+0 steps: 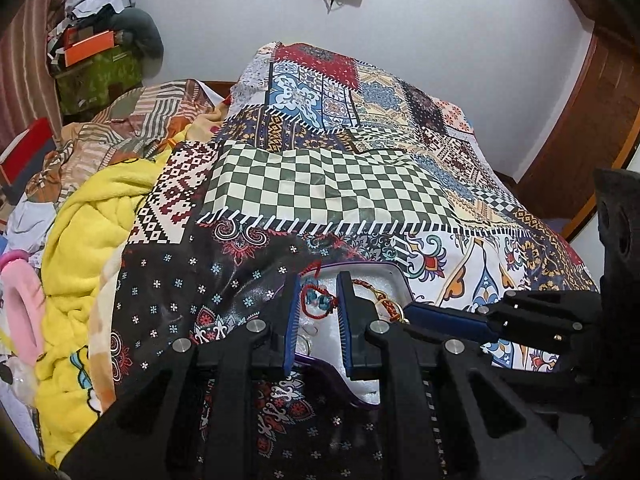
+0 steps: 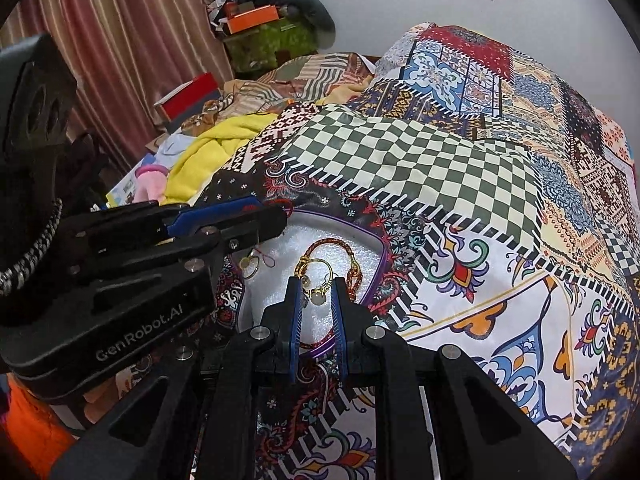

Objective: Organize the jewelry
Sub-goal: 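Carry the bracelet and gold ring over the heart tin and open both tools, then move both tools back over the remaining silver rings on the quilt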

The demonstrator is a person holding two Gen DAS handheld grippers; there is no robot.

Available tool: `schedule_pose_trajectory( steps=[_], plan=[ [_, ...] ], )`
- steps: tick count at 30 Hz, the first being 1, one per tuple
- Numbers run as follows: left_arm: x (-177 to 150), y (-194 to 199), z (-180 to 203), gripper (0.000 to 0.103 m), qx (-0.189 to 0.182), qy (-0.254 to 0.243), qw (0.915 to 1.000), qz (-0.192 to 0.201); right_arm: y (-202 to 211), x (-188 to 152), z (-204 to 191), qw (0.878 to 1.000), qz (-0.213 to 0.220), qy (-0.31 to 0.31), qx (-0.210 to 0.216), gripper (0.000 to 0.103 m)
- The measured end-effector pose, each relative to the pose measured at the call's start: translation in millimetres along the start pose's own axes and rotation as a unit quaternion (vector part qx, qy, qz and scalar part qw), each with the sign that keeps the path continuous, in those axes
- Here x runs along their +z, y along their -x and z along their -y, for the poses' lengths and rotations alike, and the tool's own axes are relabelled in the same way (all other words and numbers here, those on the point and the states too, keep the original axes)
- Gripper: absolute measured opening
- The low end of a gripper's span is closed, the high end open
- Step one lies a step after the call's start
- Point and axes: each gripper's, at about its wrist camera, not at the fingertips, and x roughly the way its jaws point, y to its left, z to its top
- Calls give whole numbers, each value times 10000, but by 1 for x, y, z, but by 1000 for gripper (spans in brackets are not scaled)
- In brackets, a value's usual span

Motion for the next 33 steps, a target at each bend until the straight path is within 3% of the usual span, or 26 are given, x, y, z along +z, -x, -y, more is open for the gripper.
schedule_pose_trajectory(
  steps=[7, 11, 15, 25, 33],
  plan=[
    [4, 4, -1, 17, 35, 28, 10000, -1, -2, 0, -2, 10000, -81, 39, 35, 13],
    [7, 11, 0, 40, 111, 53, 9999, 83, -1, 1, -1, 9997, -234, -42, 100, 15],
    [12, 24, 3, 42, 166, 49, 9996, 225, 9, 1, 1, 9997, -195, -135, 73, 15],
    [19, 66, 21, 46, 277, -94, 9978, 596, 70, 6, 20, 9977, 447, -460, -225, 16],
    [15, 89, 48, 51, 152, -276, 9971, 695, 128, 4, 37, 9905, 1031, -725, -549, 16]
  ],
)
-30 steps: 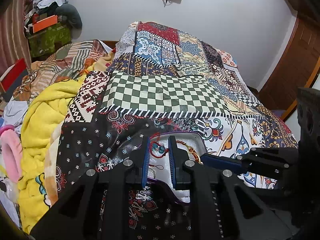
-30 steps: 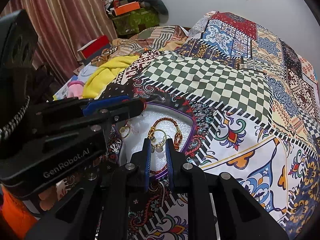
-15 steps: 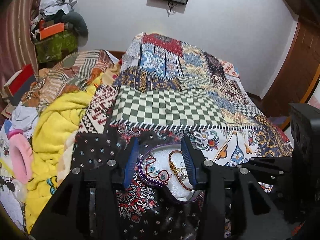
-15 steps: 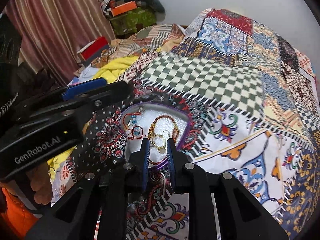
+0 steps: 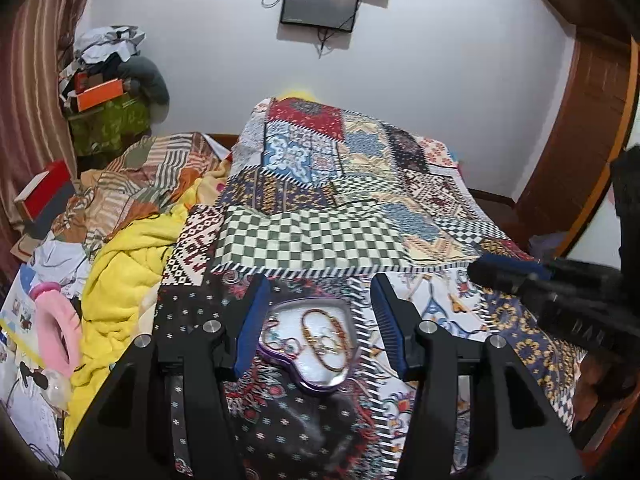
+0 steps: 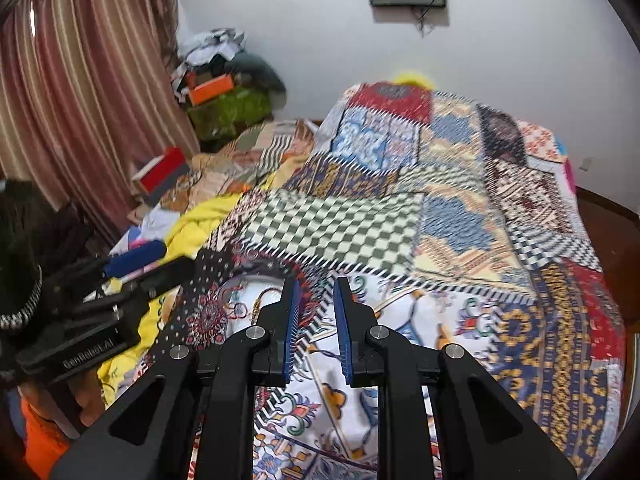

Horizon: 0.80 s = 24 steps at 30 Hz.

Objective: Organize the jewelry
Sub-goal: 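Move both tools back over the remaining silver rings on the quilt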

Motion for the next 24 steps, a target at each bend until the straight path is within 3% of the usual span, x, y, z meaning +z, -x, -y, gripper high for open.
schedule_pose_trajectory(
  steps=[9, 17, 18, 22, 24],
  plan=[
    [-9, 7, 43, 54, -240, -271, 9993, -128, 39, -9, 19, 9992, 256, -81, -292, 16],
    [-28, -14, 78, 54, -458, -480, 9965, -512, 44, -23, 45, 9985, 33, -188, -520, 17],
    [-31, -18, 81, 54, -494, -494, 9959, -575, 39, -25, 48, 9983, -56, -200, -544, 18],
    [-44, -36, 91, 54, -571, -580, 9931, -846, 25, -35, 59, 9973, -293, -247, -632, 40],
    [-50, -47, 94, 54, -604, -612, 9914, -986, 15, -41, 65, 9966, -429, -267, -658, 43]
  ],
)
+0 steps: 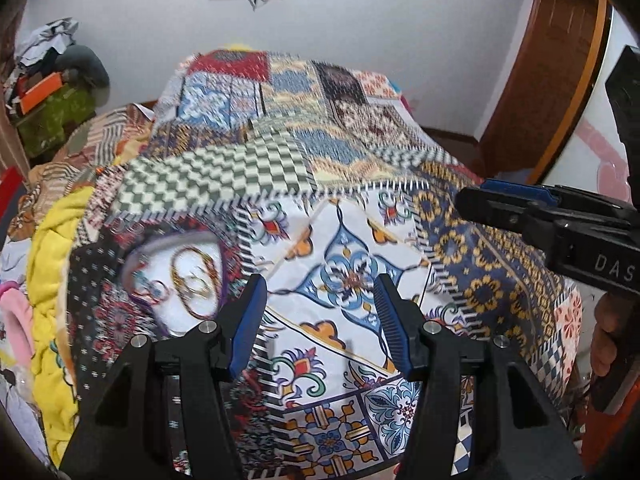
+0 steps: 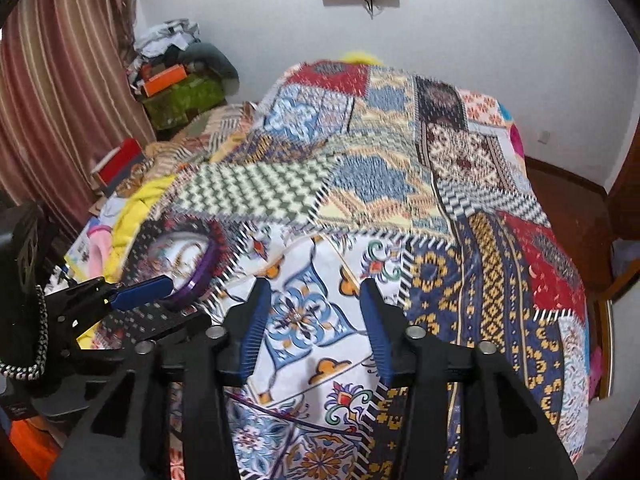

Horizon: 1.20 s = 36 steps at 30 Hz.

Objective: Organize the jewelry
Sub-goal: 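Move both tools back over the remaining silver rings on the quilt, then grasp silver rings with the right tool while the left tool grasps another silver ring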

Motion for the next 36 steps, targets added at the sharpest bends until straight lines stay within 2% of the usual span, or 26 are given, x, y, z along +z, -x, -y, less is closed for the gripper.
schedule_pose_trajectory(
  steps=[11, 17, 21, 24, 27, 29, 32, 36],
  plan=[
    [-23, -43, -9, 54, -29, 14, 9985, -545, -68, -28, 5, 9949, -1000, 92, 63, 43],
    [-27, -53, -13, 54, -64, 9, 9980, -622, -96, -33, 4, 9907, -1355, 6, 123, 43],
    [-26, -60, -14, 54, -58, -16, 9979, -648, -98, -32, -4, 9912, -1304, 164, 186, 43],
    [-24, -66, -16, 52, -68, 17, 9977, -670, -101, -30, -8, 9925, -1198, 248, 29, 40],
    [-23, -69, -16, 47, -111, 9, 9974, -715, -101, -31, -8, 9934, -1112, 275, -49, 25],
    [-23, -73, -14, 47, -125, -53, 9973, -727, -101, -28, -6, 9938, -1098, 190, 28, 25],
    [-20, -80, -10, 42, -153, -127, 9968, -777, -99, -25, 0, 9947, -1026, 56, 49, 25],
    [-14, -90, -7, 41, -233, -121, 9964, -803, -88, -20, 6, 9963, -853, -103, 91, 25]
  ],
)
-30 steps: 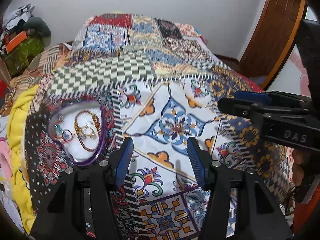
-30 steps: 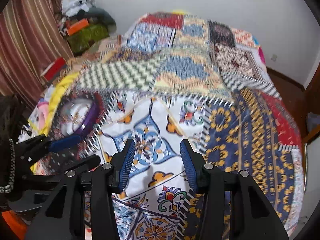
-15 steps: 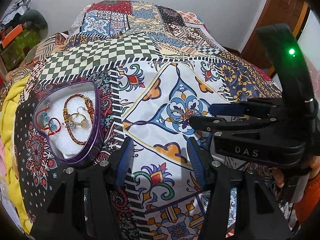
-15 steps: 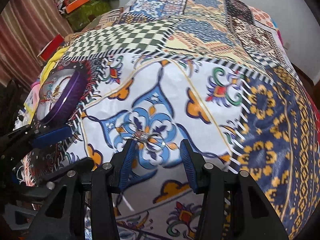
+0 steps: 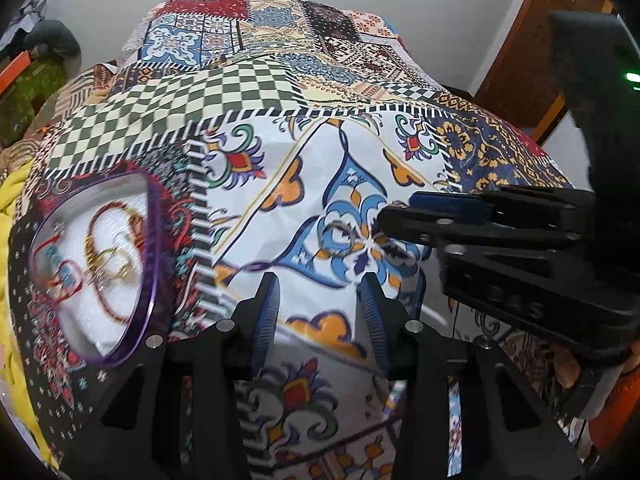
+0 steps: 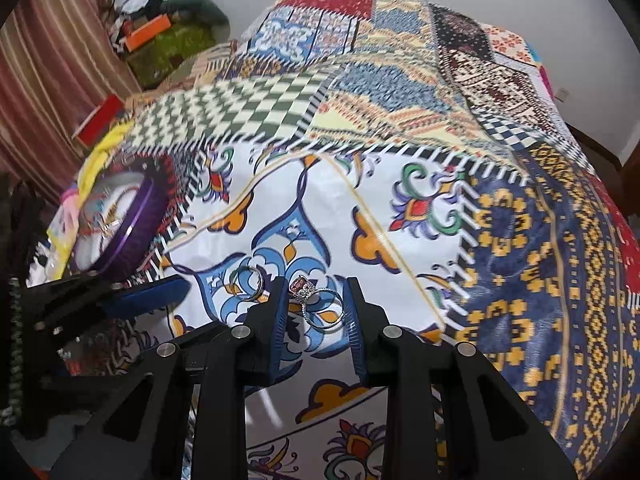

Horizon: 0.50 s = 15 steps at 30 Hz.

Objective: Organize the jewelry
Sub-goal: 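Grasp silver rings with the right tool while the left tool grasps another silver ring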

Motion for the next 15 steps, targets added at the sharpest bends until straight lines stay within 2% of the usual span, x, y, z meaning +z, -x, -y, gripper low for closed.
schedule_pose_trajectory(
  steps=[4, 6, 8, 11, 14, 15],
  plan=[
    [11, -8, 5, 40, 17, -67, 10000, 12, 13, 1, 6, 9998, 191, -35, -44, 25],
    [15, -14, 7, 26, -12, -87, 10000, -29, 18, 1, 10, 9996, 259, -71, -59, 25],
    [18, -19, 9, 17, 7, -123, 9999, -39, 23, 3, 15, 9994, 319, -107, -93, 25],
    [21, -21, 14, 16, 18, -182, 9998, -11, 29, 4, 18, 9990, 394, -133, -141, 25],
    [21, -21, 16, 0, 23, -198, 9998, -33, 35, 4, 20, 9987, 463, -138, -161, 25],
    [20, -20, 16, 0, 34, -191, 9998, -33, 37, 4, 20, 9986, 491, -142, -165, 25]
  ],
)
